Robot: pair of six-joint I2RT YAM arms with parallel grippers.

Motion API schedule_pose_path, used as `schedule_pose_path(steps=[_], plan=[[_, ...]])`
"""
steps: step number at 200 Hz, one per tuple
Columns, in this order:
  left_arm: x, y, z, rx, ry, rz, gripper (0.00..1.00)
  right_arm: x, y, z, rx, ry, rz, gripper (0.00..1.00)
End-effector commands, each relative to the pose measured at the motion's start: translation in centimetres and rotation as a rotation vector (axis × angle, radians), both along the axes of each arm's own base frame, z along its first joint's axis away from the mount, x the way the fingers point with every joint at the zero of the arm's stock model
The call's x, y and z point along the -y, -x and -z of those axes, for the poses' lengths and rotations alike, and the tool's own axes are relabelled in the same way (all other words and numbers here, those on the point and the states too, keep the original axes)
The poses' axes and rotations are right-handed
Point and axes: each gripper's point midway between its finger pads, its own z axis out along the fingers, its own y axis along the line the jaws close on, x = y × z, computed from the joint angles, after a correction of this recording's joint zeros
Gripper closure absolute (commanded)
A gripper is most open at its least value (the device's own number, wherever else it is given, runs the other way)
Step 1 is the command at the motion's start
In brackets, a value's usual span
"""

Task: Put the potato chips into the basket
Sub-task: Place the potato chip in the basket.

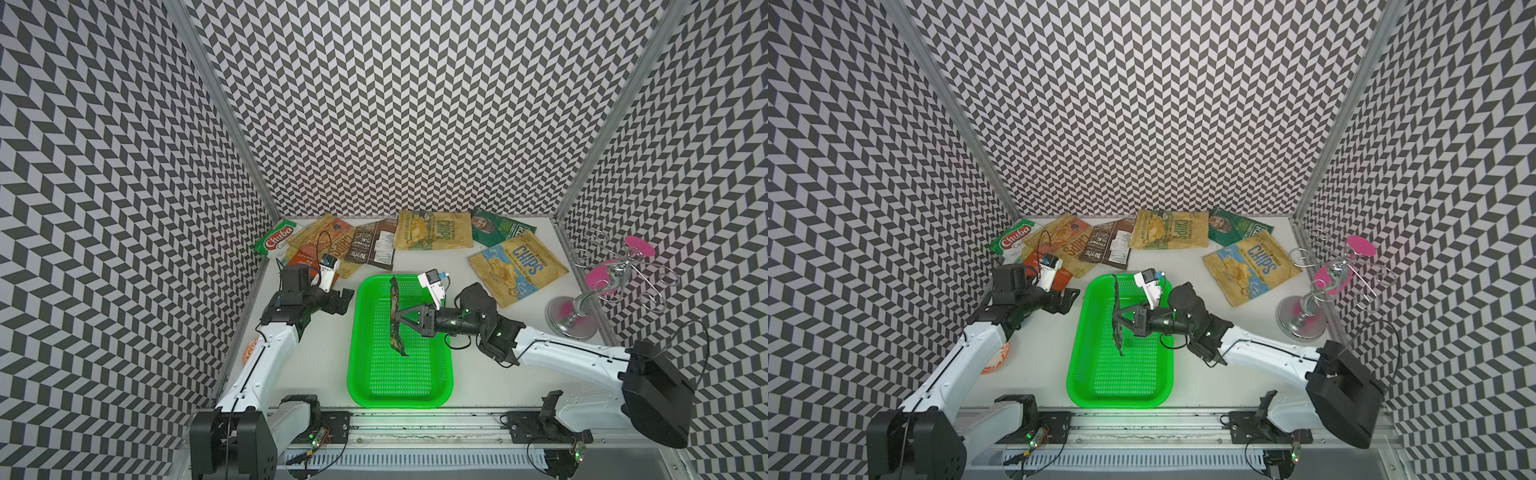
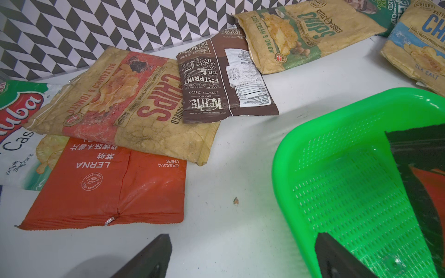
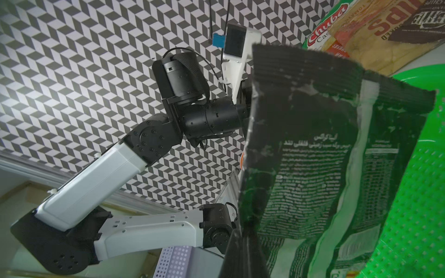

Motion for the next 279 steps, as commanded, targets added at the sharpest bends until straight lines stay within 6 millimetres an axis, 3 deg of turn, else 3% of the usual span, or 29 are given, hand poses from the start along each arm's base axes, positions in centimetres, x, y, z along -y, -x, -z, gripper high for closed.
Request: schedule_pose_path(steps=[1, 42, 102, 194, 244, 279], plan=[[-0.3, 0.0, -0.8, 0.036, 0.003, -0.014, 0.03, -1.0, -0.9, -1.5, -0.048, -0.075, 0.061, 1.0], [-0.2, 0.1, -0.9, 0.041, 0.004, -0.012, 0.02, -2.7, -1.3, 1.2, -0.188, -0.038, 0.081, 1.0], [-0.2, 0.1, -1.1, 0.046, 0.004, -0.011, 0.02, -5.4, -1.5, 3.0, -0.283, -0.042, 0.039, 1.0], [-0.3, 0.1, -1.0, 0.042, 0.003, -0.012, 0.02, -6.6, -2.6, 2.5, -0.239, -0.056, 0.008, 1.0], [-0.3, 0.1, -1.0, 0.041, 0.001, -0.017, 0.02, -6.4, -3.0, 5.3, -0.301, -0.022, -0.034, 1.0], [-0.3, 0.1, -1.0, 0.043, 0.002, -0.015, 0.02, -5.3, -3.1, 6.1, -0.282, 0.008, -0.039, 0.99]])
